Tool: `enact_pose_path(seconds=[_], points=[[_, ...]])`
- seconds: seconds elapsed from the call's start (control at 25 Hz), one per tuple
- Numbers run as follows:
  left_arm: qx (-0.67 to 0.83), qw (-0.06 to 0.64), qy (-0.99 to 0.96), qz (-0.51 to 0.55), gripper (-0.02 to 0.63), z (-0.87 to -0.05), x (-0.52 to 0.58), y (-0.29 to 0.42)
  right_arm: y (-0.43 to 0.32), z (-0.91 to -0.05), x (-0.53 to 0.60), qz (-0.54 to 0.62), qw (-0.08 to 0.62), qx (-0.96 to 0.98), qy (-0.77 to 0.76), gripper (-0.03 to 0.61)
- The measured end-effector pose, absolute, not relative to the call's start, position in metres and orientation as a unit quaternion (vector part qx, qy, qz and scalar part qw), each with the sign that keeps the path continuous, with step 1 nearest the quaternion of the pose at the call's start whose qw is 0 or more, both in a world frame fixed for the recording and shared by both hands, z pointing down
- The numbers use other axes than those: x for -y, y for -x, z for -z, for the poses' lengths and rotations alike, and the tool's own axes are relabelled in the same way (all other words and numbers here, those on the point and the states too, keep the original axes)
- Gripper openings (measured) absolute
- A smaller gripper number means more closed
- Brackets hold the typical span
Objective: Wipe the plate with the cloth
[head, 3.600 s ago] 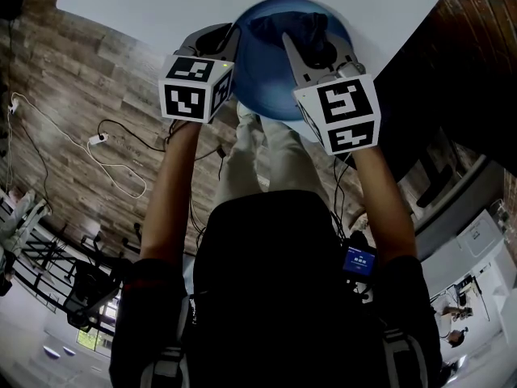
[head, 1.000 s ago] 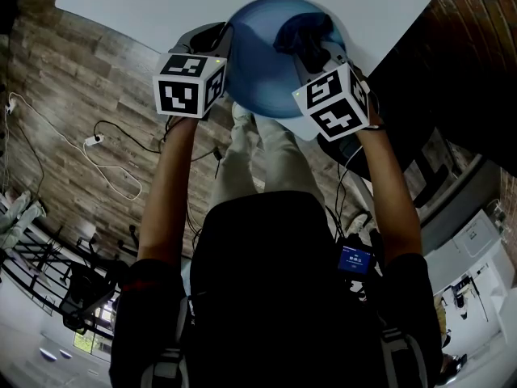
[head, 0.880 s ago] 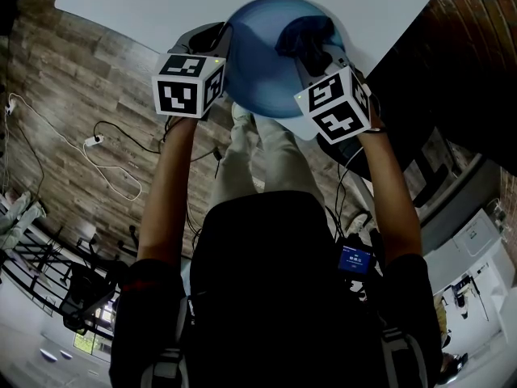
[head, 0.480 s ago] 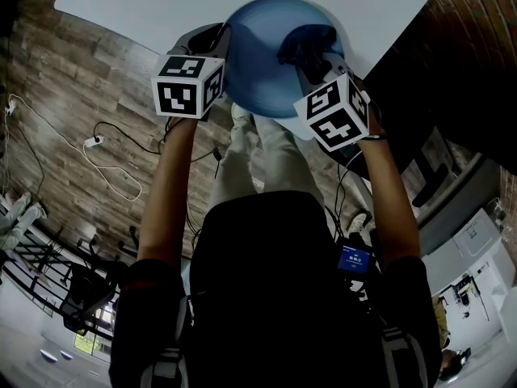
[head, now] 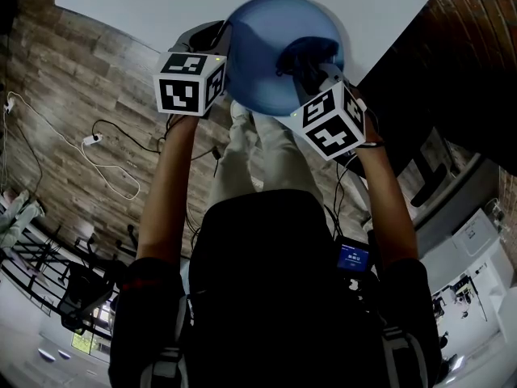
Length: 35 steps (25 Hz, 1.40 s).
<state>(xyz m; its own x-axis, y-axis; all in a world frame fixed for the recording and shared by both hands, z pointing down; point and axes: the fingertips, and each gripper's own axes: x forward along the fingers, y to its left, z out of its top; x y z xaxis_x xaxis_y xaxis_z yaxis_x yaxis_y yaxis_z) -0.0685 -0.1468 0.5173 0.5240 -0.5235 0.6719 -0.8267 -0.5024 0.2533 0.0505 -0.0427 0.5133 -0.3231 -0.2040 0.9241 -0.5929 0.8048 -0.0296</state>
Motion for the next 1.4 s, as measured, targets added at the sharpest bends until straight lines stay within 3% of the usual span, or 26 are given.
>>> enact_pose_path(seconds=[1.4], points=[[0.411,0.29,-0.824,-0.26,0.032,-0.518,0.147,0.067,0.042,-0.513,0.013,-0.22,0.487,0.829,-0.163,0.041]])
